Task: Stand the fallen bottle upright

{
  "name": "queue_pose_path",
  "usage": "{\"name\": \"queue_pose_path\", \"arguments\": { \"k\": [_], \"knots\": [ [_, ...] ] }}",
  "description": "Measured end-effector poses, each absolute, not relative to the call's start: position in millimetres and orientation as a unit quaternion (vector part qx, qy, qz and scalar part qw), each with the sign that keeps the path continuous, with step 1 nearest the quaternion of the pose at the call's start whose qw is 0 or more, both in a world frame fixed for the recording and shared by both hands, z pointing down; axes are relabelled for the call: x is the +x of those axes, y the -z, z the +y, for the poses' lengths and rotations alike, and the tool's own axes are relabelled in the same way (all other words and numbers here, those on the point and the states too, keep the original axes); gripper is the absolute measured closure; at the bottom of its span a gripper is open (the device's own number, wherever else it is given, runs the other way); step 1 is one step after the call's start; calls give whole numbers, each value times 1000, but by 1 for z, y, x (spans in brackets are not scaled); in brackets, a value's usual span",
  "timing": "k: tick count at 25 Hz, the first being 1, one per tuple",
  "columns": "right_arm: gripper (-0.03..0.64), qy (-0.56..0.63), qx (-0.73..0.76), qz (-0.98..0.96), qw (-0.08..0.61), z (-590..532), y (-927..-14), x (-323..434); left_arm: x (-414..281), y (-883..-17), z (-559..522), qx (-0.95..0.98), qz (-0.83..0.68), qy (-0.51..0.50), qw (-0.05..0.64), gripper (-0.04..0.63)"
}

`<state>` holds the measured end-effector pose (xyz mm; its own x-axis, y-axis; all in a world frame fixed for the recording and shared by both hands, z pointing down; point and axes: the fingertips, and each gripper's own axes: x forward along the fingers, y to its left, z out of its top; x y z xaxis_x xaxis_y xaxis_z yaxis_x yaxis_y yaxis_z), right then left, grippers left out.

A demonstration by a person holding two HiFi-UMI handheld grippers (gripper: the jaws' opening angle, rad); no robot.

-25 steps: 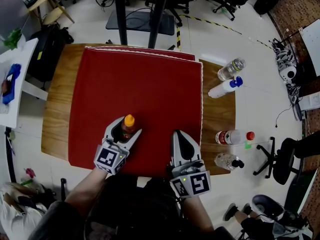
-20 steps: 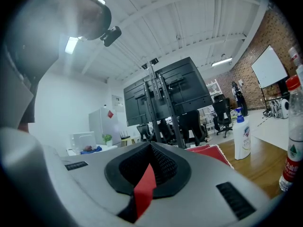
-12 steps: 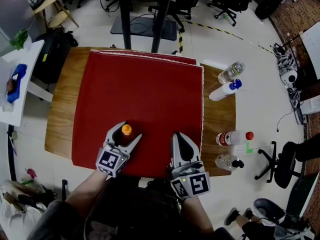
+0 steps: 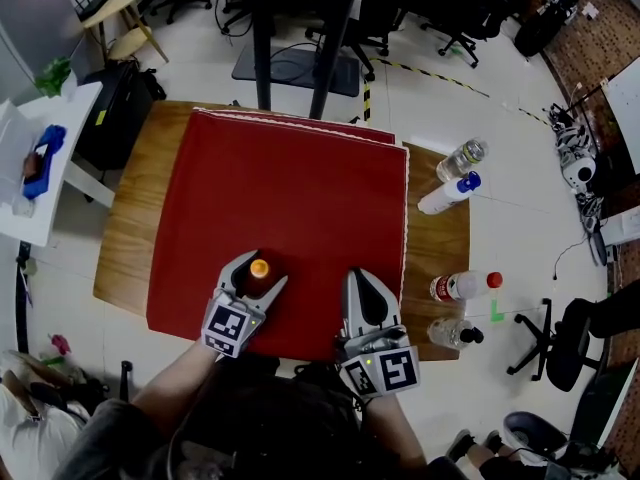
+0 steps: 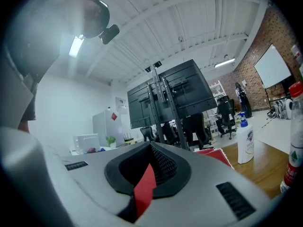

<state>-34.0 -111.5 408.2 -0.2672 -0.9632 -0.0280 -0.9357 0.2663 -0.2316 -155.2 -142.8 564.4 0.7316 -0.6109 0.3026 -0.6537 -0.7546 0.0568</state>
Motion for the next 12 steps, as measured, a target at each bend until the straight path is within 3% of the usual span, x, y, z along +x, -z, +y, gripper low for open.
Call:
{"name": "queue_pose_path", "arguments": {
  "k": [12],
  "knots": [
    [597,81,-591,799,80,-102,-399,-29,-148,-560,-140,925,-344,-136,85,268]
  ]
}}
